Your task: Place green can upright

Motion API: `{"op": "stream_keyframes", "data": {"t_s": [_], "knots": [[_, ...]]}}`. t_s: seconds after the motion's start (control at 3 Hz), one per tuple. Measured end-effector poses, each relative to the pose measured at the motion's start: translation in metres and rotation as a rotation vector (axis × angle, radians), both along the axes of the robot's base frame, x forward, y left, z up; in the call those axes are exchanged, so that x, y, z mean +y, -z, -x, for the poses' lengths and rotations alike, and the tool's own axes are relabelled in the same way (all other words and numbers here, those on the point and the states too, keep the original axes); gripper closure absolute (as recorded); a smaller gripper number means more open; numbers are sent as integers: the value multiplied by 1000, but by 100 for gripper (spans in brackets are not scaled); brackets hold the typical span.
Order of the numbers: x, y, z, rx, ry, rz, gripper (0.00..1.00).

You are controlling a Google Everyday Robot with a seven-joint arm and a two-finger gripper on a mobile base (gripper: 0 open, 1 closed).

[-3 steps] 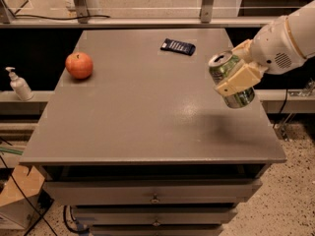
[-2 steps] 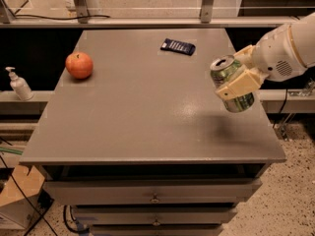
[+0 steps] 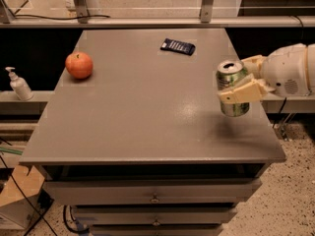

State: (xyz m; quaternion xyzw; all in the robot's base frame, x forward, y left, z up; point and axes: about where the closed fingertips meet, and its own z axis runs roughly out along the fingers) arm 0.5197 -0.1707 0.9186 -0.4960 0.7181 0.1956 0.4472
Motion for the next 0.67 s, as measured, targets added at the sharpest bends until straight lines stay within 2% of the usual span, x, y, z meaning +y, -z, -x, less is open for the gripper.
{"op": "stream_keyframes", "data": {"t_s": [0.33, 0.67], "knots": [[-8, 5, 4, -42, 19, -119, 100], [-13, 14, 5, -70, 31, -210, 82]]}}
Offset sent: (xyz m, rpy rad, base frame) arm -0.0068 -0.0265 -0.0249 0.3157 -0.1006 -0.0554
